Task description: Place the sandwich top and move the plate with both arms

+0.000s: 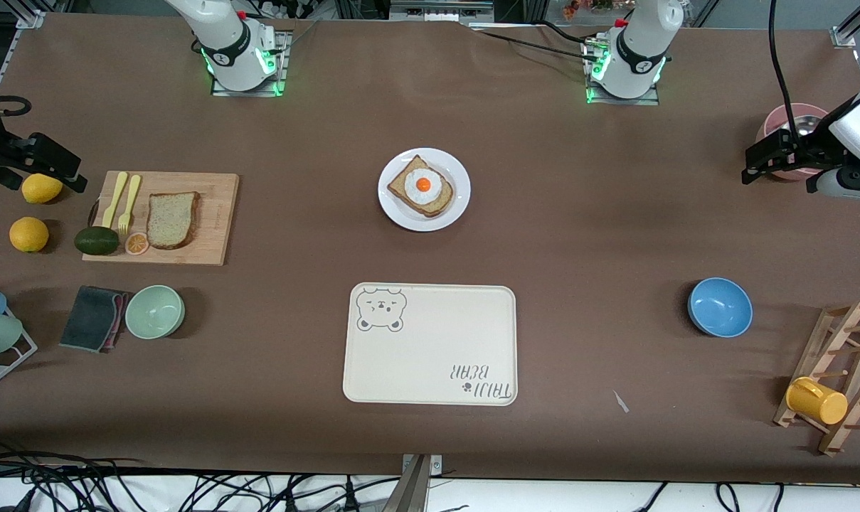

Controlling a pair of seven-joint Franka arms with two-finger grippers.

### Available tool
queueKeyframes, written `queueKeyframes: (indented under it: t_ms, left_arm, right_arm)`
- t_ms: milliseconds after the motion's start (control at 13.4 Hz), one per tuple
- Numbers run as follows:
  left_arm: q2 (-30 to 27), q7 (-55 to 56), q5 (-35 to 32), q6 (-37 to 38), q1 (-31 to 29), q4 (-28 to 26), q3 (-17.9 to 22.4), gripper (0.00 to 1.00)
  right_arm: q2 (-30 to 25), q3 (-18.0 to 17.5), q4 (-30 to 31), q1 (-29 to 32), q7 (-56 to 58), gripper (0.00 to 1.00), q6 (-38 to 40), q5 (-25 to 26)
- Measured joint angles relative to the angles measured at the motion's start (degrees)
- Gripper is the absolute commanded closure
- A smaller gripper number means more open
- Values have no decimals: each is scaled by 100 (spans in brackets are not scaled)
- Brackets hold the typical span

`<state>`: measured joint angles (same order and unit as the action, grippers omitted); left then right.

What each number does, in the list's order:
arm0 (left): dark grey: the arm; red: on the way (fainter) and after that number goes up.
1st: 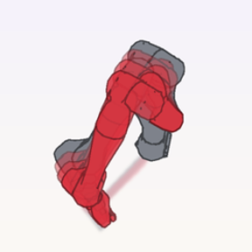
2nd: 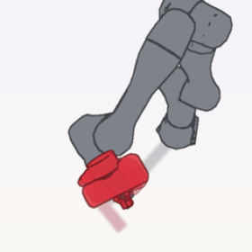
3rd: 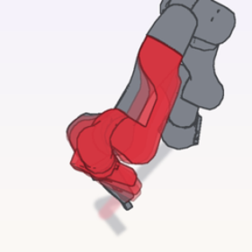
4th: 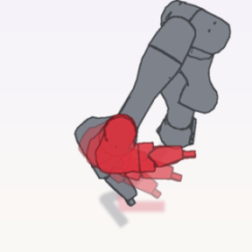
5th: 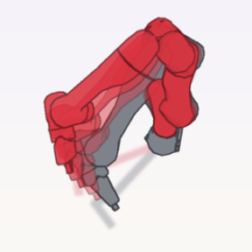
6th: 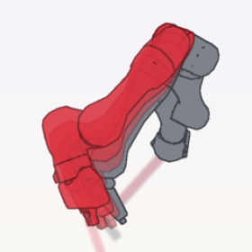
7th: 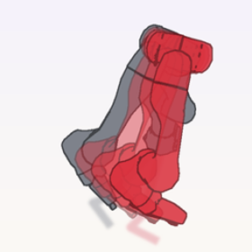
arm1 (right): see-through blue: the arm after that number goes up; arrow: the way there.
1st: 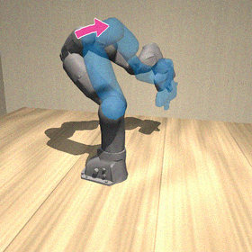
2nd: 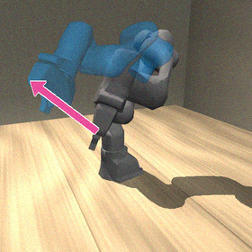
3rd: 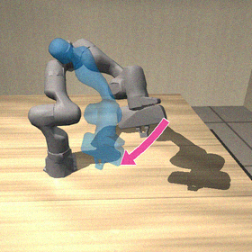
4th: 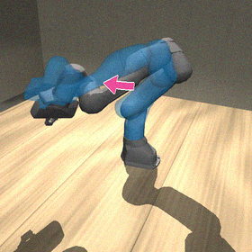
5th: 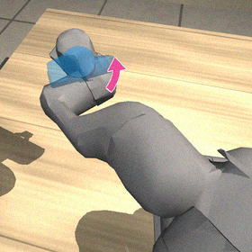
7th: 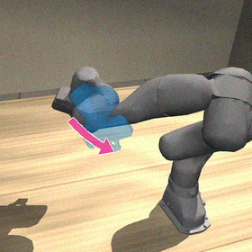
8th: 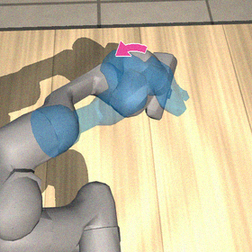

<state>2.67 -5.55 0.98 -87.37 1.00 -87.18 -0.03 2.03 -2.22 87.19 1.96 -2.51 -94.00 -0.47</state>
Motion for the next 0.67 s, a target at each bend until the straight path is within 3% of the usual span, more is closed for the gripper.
queueKeyframes:
  t_ms: [670]
  left_arm:
    - [2, 5, 7, -183, 0, -107, 0, 0]
  right_arm:
    - [0, -3, 0, -3, 0, 0, -2, 6]
